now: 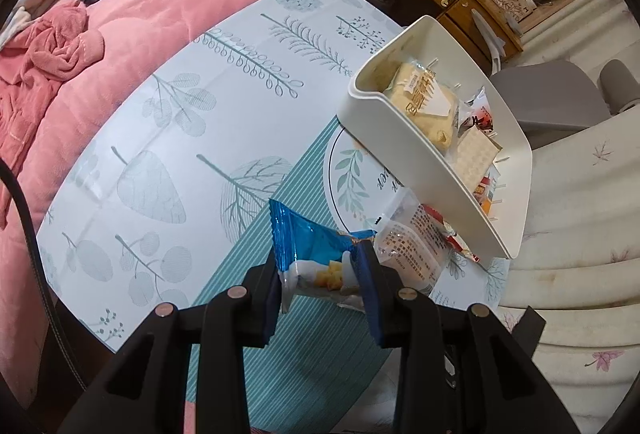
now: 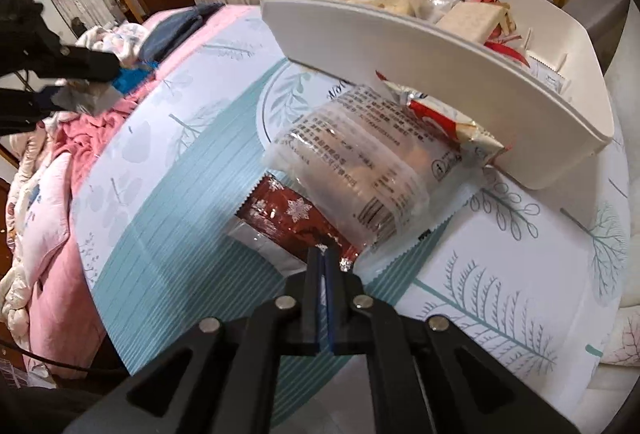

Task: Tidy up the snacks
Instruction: 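Lift the blue packet with the left tool while the right grasps the red-brown snowflake packet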

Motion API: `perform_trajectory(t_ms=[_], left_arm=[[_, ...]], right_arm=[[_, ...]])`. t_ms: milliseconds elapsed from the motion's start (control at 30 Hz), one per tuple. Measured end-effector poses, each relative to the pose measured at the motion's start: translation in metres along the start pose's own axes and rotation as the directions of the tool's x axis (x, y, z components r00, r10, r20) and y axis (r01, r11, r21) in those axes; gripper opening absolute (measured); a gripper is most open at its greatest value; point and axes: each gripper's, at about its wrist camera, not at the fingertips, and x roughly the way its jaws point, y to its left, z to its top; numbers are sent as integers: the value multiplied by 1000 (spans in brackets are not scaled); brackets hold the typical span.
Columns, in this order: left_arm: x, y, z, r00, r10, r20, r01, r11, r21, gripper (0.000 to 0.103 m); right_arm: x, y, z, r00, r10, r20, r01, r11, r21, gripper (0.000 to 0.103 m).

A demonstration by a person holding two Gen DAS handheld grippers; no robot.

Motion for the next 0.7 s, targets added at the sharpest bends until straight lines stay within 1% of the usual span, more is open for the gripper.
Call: perform_trajectory(t_ms=[33,100,167,300,400,467,567,600,667,700], left_arm=[[-1,0,2,1000,-6,-1,6,1000,6,33],[-3,1,9,1000,-16,-5,16,1000,23,33],[-5,2,17,1000,-26,-8,26,999,43,33],[-8,7,32,999,-50,-19,51,996,75,33],[-9,13,46,997,-62,-47,67,992,110,33],[-9,16,55,996,-67,-66,75,988,138,33],[-8,22,69,992,-77,-96,93,979,179,33],[-8,24,73,991,-81,-106,101,976,193,33],[-6,27,83,987,-88,-131,117,967,228,33],[-5,27,87,986,-90,-139,122,963,240,33]], right_arm=[[-1,1,-1,1000,-9,-7,9,1000,3,25],[4,3,1,1000,-8,-23,8,1000,11,37],[10,10,4,999,-30,-41,31,999,13,43],[20,23,10,995,-73,-72,75,997,33,61],[28,34,18,989,-117,-90,121,991,51,61],[34,38,23,984,-138,-115,148,986,83,61],[40,44,29,976,-173,-132,189,974,123,61],[41,45,30,973,-187,-137,206,969,139,59],[42,48,33,967,-211,-145,234,957,172,49],[42,49,34,965,-217,-150,242,953,181,40]])
